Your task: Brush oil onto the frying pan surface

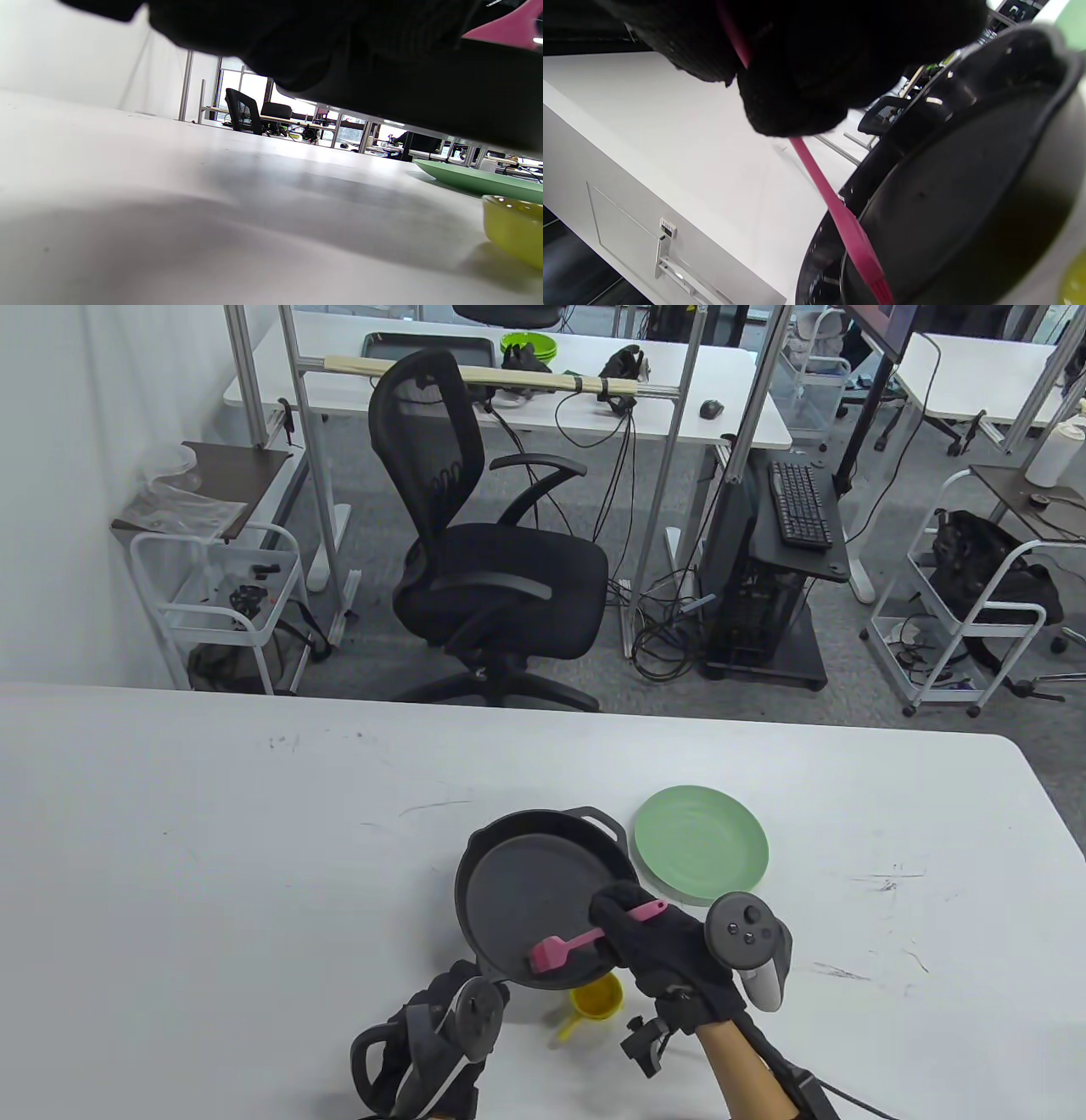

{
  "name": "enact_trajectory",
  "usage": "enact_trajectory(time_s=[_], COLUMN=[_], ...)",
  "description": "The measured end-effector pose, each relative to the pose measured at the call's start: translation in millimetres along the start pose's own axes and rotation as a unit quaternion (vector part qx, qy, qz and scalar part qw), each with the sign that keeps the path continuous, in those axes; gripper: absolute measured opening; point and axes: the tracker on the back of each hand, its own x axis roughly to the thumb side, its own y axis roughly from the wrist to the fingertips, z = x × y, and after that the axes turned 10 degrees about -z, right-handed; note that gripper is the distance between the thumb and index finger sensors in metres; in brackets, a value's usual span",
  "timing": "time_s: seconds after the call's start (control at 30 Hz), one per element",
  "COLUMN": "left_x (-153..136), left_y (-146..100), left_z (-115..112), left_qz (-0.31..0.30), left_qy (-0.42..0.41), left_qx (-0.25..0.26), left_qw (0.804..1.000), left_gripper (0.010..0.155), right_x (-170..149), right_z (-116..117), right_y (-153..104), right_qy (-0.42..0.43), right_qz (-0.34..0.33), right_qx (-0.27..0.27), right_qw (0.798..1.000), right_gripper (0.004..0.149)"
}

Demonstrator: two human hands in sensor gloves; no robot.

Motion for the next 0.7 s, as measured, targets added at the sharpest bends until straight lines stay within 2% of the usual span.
enact_trajectory(time_s=[0.17, 0.43, 0.5, 0.7], left_x=[3, 4, 5, 7], left_y=[-1, -2, -2, -3], left_z=[-1, 0, 0, 0], left_qz=[-0.005, -0.004, -0.005, -0.006], left_qy=[0.008, 0.016, 0.020, 0.019], left_qx=[-0.001, 0.000, 0.001, 0.000], left_qw=[1.000, 1.000, 1.000, 1.000], left_gripper=[0.061, 0.061, 0.061, 0.061], right_x=[1, 5, 3, 4], right_z=[-1, -22, -29, -52], right_y=[0, -1, -2, -6], right_qy=[-0.054, -0.170, -0.190, -0.152], right_qz=[-0.006, 0.013, 0.018, 0.014], right_qx=[0.011, 0.039, 0.030, -0.009], right_qw=[0.998, 0.985, 0.981, 0.988], right_gripper=[0.039, 0.040, 0.040, 0.041])
